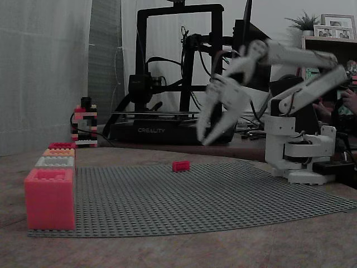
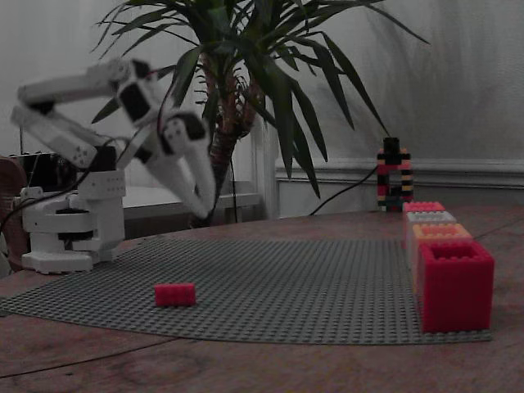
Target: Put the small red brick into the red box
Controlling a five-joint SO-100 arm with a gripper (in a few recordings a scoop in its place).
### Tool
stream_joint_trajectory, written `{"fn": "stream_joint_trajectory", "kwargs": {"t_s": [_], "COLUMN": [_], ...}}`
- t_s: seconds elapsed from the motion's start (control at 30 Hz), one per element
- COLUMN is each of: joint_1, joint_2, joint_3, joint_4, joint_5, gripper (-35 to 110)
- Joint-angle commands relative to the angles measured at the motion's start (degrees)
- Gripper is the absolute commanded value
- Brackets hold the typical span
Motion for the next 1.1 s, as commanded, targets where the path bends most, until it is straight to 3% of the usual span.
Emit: {"fn": "stream_joint_trajectory", "kwargs": {"t_s": [0.0, 0.2, 0.43, 1.07], "joint_1": [10.55, 19.34, 24.87, 28.74], "joint_2": [-18.63, -35.68, -46.76, -50.62], "joint_3": [-16.96, -27.33, -38.58, -37.88], "joint_4": [-0.97, -0.97, 5.8, 8.09], "joint_5": [8.61, 12.22, 11.78, 13.1], "gripper": [0, 1, 0, 16]}}
